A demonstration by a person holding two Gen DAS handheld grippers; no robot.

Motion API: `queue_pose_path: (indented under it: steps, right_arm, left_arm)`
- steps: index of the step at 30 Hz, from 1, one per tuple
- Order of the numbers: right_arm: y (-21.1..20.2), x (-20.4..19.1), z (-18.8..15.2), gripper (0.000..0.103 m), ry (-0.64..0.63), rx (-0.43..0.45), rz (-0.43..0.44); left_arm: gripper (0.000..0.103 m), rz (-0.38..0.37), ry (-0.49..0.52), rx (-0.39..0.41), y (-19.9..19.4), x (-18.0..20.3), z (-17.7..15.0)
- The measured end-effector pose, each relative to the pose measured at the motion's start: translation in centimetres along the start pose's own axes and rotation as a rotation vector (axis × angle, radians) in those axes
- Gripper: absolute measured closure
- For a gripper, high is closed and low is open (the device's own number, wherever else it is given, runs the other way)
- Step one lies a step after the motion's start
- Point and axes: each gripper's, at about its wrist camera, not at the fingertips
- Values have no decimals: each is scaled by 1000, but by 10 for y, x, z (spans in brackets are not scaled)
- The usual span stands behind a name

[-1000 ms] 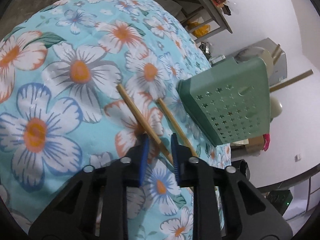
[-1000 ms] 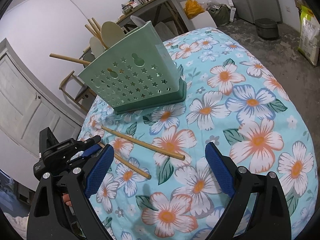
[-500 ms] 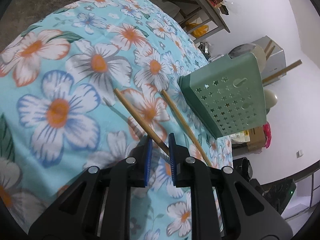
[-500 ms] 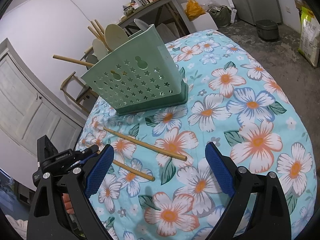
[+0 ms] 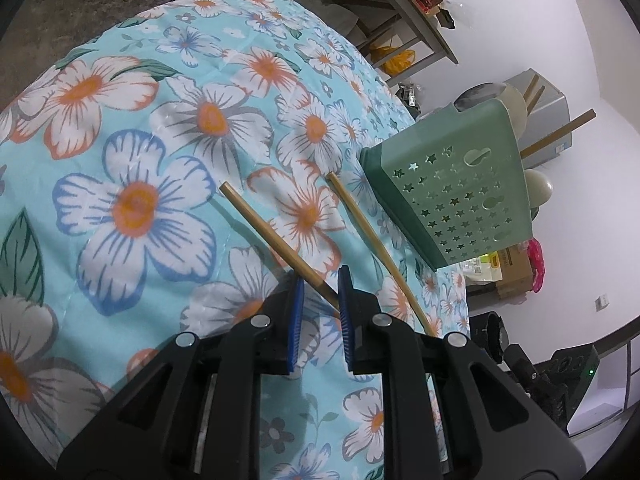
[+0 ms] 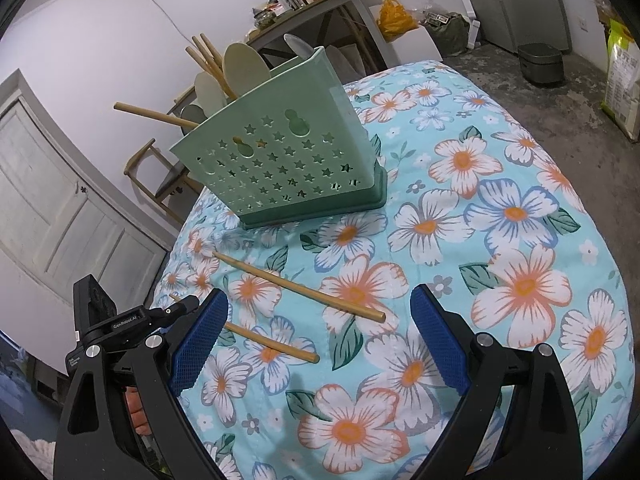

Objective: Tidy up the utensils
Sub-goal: 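Grasp a wooden chopstick on the cloth with the left tool, then move the open right tool toward the last chopstick beside the left tool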

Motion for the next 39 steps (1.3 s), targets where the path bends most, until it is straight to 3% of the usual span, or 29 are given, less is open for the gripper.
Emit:
queue_pose_path:
  steps: [39]
  right_arm:
    - [3,-3,-3,13,-19,-8,9]
  left_arm:
    - [87,9,4,0,2,-2,1]
Point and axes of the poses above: each gripper's, at about its wrist camera, not at the fingertips, and y roughly the way its jaws point, x to its right, z to its top, and after that the axes turned 13 degrees about -z, right-handed
